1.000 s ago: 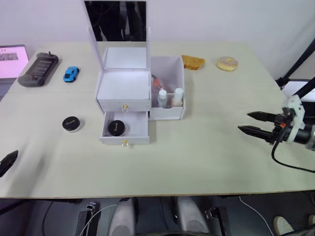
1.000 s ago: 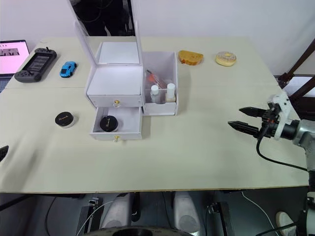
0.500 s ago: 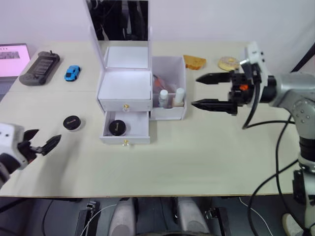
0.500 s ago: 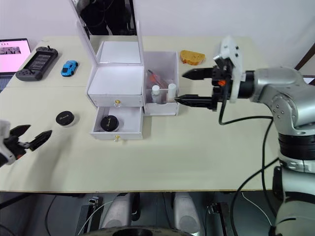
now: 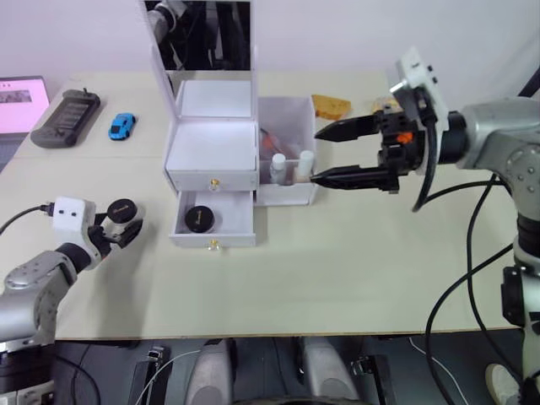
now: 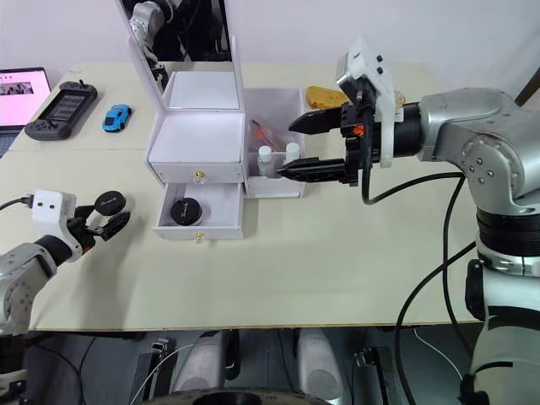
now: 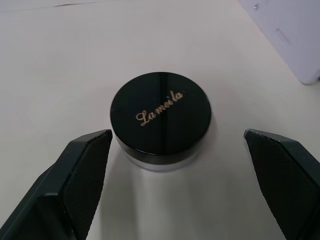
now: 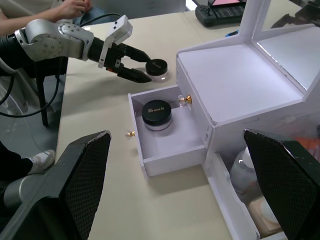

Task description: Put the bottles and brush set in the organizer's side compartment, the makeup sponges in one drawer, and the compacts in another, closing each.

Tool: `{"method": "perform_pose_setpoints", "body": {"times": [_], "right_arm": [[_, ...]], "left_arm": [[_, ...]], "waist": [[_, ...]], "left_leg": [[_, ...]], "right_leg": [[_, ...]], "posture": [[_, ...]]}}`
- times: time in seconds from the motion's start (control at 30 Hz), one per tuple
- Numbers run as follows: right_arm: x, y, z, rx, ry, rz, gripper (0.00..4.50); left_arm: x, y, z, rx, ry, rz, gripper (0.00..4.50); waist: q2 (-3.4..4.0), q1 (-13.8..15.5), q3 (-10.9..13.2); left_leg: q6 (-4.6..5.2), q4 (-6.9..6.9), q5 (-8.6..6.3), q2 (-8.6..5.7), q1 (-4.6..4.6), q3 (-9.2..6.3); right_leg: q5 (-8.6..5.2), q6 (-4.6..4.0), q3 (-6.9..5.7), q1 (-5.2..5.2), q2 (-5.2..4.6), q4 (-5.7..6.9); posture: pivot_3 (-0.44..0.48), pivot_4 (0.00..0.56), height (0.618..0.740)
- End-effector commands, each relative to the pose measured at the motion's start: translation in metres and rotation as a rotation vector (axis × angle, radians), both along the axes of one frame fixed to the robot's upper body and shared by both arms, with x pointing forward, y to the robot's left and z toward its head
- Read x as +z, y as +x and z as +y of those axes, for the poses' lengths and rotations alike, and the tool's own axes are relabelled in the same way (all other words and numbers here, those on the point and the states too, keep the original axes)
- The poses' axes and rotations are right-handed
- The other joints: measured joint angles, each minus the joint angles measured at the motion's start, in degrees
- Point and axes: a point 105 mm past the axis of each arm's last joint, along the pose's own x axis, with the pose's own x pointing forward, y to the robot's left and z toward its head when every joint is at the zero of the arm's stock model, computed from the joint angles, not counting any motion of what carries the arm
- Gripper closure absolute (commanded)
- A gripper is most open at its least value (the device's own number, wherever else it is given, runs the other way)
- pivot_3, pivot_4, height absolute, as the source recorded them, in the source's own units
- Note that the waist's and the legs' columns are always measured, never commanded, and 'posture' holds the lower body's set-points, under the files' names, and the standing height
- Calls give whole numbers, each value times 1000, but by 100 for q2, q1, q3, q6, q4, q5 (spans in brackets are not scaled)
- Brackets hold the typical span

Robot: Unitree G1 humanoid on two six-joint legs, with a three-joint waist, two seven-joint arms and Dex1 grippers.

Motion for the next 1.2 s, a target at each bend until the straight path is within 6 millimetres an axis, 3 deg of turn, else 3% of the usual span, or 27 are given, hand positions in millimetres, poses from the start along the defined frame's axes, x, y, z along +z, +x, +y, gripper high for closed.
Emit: {"method": "perform_pose_setpoints", "body": {"times": [0.03,0.3,0.43,0.6,0.73,0.87,0.97,1.13,1.2], "right_arm": [[15,-3,-5,-23,-8,-83,0],[17,-1,-11,-71,-7,-107,0],[19,3,-16,-108,-5,-106,0],[17,3,-17,-112,-9,-103,0],[17,5,-14,-101,-10,-109,0],[17,6,-12,-80,-11,-115,0],[18,7,-9,-59,-13,-125,0],[19,8,-8,-33,-7,-119,0],[19,7,-6,-19,-2,-115,0]], "left_arm": [[7,7,3,17,13,-31,25],[3,21,3,25,13,-14,25],[-1,18,4,36,19,8,1802],[10,17,3,25,17,-12,1842],[36,18,4,9,32,-77,1842],[76,11,-16,-113,10,-204,1842],[102,-8,-45,-305,-5,-213,1842],[114,-40,-80,-578,5,-147,1842],[114,-45,-86,-635,18,-110,1842]], "waist": [[0,-1,0],[0,1,0],[0,-2,0],[0,-1,0],[-2,-1,1],[-2,-1,2],[-4,-4,2],[0,-24,4],[-1,-19,4]], "left_leg": [[0,0,0,0,0,0],[0,1,0,0,1,0],[0,0,0,0,1,0],[0,1,0,0,3,0],[0,2,0,0,2,-1],[0,2,0,0,2,0],[0,1,0,1,1,0],[0,0,0,1,3,2],[0,-1,0,1,3,2]], "right_leg": [[0,0,0,0,0,1],[0,1,1,-2,2,7],[0,2,1,-3,2,8],[0,2,1,-3,2,12],[0,2,1,-4,2,13],[0,2,1,-4,1,12],[0,2,1,-4,1,11],[-1,2,3,-5,1,10],[-1,2,3,-8,2,13]], "posture": [[0,150,738],[0,150,738],[0,150,738],[0,150,738],[0,150,738],[0,150,738],[0,150,738],[0,150,738],[0,150,738]]}}
